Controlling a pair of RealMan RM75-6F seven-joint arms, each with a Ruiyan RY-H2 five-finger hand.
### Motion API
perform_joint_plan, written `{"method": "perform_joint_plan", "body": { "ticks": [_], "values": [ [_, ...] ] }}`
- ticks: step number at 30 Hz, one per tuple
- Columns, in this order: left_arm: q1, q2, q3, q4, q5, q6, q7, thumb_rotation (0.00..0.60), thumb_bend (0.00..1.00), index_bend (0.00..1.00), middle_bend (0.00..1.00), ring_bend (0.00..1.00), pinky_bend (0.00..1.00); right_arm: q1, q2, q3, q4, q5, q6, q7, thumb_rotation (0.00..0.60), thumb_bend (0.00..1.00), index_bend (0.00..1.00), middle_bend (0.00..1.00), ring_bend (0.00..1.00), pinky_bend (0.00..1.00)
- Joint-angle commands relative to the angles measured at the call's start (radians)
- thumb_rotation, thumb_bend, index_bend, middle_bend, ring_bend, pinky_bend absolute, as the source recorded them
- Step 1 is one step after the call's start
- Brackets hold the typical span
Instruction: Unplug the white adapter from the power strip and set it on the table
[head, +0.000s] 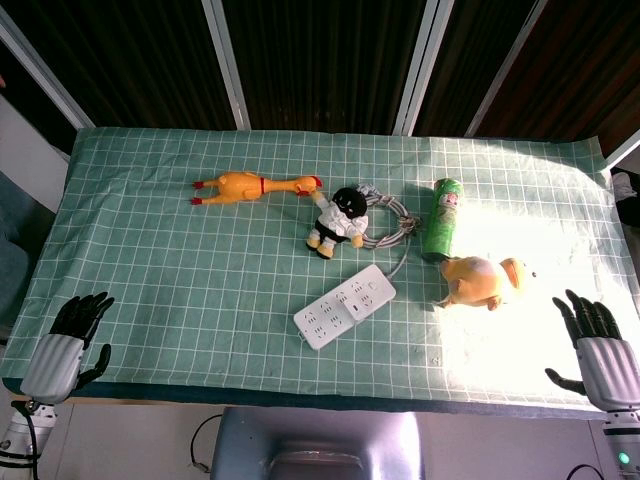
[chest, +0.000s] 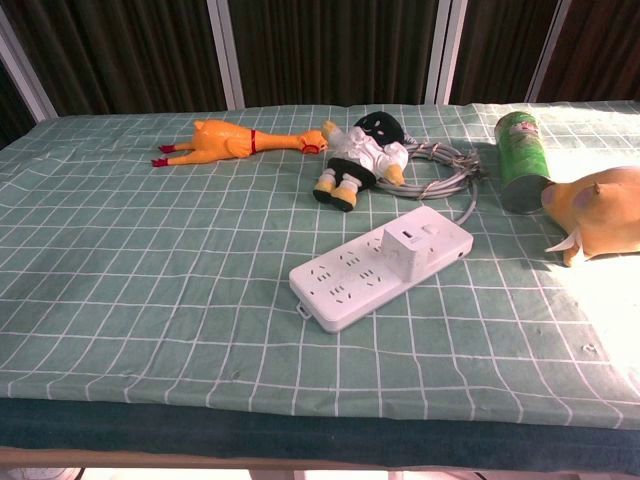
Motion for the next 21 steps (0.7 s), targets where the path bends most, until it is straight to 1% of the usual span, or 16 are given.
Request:
{"method": "perform_joint_plan", "body": {
  "ticks": [1, 5, 8, 12, 15, 17, 19, 21],
  "values": [
    [-0.008, -0.002, 0.01, -0.001, 0.021, -0.006, -0.008, 0.6, 0.53, 0.0, 0.04, 0.05, 0.07, 0.002, -0.003, 0.003, -0.001, 0.007, -0.004, -0.003, 0.6, 0.22, 0.0, 0.0, 0.0, 0.07],
    [-0.028, -0.018, 0.021, 0.005, 0.041, -0.035, 0.0, 0.6, 0.53, 0.0, 0.04, 0.05, 0.07, 0.011, -0.015, 0.006, 0.0, 0.015, -0.019, -0.025, 0.6, 0.22, 0.0, 0.0, 0.0, 0.07],
    [-0.054, -0.04, 0.031, 0.003, 0.069, -0.064, 0.01, 0.6, 0.53, 0.0, 0.04, 0.05, 0.08, 0.023, -0.036, 0.009, 0.007, 0.001, -0.021, -0.04, 0.6, 0.22, 0.0, 0.0, 0.0, 0.07],
    [-0.11, -0.093, 0.047, 0.002, 0.146, -0.102, 0.025, 0.6, 0.53, 0.0, 0.02, 0.04, 0.09, 0.05, -0.079, 0.009, 0.034, -0.031, -0.036, -0.087, 0.6, 0.22, 0.0, 0.0, 0.0, 0.07],
    [-0.165, -0.138, 0.05, -0.019, 0.201, -0.142, 0.051, 0.6, 0.51, 0.0, 0.01, 0.03, 0.1, 0.084, -0.113, 0.016, 0.047, -0.032, -0.077, -0.126, 0.6, 0.22, 0.0, 0.0, 0.0, 0.07],
    [-0.206, -0.17, 0.044, -0.052, 0.224, -0.178, 0.062, 0.6, 0.51, 0.0, 0.0, 0.02, 0.11, 0.117, -0.136, 0.026, 0.05, -0.021, -0.124, -0.144, 0.6, 0.22, 0.0, 0.0, 0.0, 0.07],
    [-0.246, -0.202, 0.034, -0.092, 0.24, -0.21, 0.063, 0.6, 0.52, 0.0, 0.0, 0.02, 0.11, 0.156, -0.156, 0.04, 0.052, -0.006, -0.177, -0.159, 0.6, 0.22, 0.0, 0.0, 0.0, 0.07],
    [-0.276, -0.234, 0.017, -0.118, 0.241, -0.237, 0.081, 0.6, 0.57, 0.0, 0.01, 0.01, 0.11, 0.19, -0.173, 0.051, 0.05, 0.006, -0.223, -0.171, 0.6, 0.22, 0.0, 0.0, 0.0, 0.07]
  ]
}}
